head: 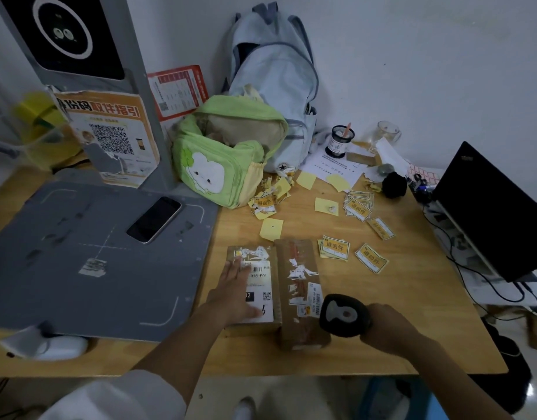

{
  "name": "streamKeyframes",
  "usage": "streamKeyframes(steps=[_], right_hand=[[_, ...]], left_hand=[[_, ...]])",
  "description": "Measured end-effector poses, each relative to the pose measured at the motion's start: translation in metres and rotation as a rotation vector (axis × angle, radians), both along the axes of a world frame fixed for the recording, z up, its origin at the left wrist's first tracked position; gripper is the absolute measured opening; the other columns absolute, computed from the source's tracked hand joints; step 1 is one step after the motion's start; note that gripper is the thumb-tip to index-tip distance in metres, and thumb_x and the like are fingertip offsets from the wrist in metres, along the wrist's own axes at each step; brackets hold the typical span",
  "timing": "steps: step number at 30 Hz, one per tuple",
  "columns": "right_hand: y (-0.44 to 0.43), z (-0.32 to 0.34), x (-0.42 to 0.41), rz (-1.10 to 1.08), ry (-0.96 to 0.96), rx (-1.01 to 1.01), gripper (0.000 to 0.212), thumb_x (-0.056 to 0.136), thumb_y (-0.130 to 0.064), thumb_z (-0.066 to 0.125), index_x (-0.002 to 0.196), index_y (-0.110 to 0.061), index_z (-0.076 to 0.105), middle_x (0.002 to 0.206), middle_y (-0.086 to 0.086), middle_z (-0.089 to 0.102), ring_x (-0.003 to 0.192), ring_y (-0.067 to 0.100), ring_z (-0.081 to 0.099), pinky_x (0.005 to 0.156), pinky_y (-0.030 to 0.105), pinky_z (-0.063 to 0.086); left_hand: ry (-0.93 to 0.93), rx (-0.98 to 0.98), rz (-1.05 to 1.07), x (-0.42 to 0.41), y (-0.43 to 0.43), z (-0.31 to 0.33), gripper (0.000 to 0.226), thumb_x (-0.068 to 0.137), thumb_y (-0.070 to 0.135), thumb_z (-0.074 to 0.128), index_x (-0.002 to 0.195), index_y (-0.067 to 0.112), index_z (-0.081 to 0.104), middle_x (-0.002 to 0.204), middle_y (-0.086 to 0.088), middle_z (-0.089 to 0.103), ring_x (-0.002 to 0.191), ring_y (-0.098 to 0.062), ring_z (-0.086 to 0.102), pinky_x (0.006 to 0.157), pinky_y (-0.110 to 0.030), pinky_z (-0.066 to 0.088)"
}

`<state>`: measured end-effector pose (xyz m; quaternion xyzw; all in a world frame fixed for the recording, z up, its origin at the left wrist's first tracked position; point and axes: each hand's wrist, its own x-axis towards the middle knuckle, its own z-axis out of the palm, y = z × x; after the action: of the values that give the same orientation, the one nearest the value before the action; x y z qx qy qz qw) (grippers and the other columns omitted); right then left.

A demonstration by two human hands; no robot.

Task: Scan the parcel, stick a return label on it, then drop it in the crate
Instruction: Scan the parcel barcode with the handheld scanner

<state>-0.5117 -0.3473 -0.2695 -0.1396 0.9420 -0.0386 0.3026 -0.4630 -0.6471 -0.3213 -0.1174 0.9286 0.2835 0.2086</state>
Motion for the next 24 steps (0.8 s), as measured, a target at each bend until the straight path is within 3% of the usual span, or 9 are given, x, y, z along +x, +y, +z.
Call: streamKeyframes(steps=[5,9,14,19,24], right_hand=[[-0.001,0.013,-0.013,0.037,0.014,0.056,0.037,0.081,-0.009,0.055,0.058,-0.032,0.037,0.061,-0.011,0.047,0.055,0.001,0.044,0.052,0.016,0.038],[-0.003,0.023,-0.019,0.067,0.033,0.061,0.036,0.08,-0.008,0.054,0.056,-0.027,0.036,0.057,-0.009,0.045,0.052,0.002,0.042,0.048,0.016,0.033],[-0.005,0.028,-0.023,0.073,0.057,0.076,0.025,0.078,-0.012,0.056,0.06,-0.026,0.045,0.06,-0.008,0.049,0.063,0.014,0.054,0.054,0.02,0.043],[-0.001,0.028,-0.025,0.067,0.037,0.082,0.029,0.078,-0.014,0.057,0.059,-0.028,0.041,0.061,-0.008,0.049,0.064,0.014,0.054,0.051,0.017,0.04],[0.003,0.027,-0.028,0.087,0.051,0.091,0.011,0.078,-0.014,0.056,0.069,-0.02,0.052,0.06,-0.008,0.049,0.064,0.014,0.054,0.052,0.018,0.041]], left_hand=[[-0.007,-0.015,0.001,0.001,0.0,0.0,0.113,0.071,0.042,0.077,0.152,0.025,0.001,0.161,0.005,-0.019,0.148,-0.019,-0.019,0.116,-0.054,0.021],[-0.009,-0.022,0.01,0.0,0.001,-0.002,0.115,0.069,0.042,0.079,0.153,0.024,0.002,0.162,0.005,-0.018,0.149,-0.02,-0.018,0.118,-0.054,0.019],[-0.012,-0.013,0.017,0.001,0.002,-0.002,0.115,0.069,0.042,0.079,0.152,0.025,0.002,0.161,0.006,-0.019,0.149,-0.019,-0.018,0.118,-0.055,0.021],[-0.004,-0.014,0.023,0.001,0.003,-0.001,0.115,0.068,0.041,0.08,0.153,0.024,0.003,0.162,0.005,-0.018,0.149,-0.02,-0.018,0.117,-0.054,0.019],[-0.006,-0.012,0.024,0.001,0.003,-0.001,0.116,0.068,0.041,0.08,0.153,0.024,0.003,0.162,0.005,-0.017,0.149,-0.02,-0.017,0.118,-0.054,0.018]])
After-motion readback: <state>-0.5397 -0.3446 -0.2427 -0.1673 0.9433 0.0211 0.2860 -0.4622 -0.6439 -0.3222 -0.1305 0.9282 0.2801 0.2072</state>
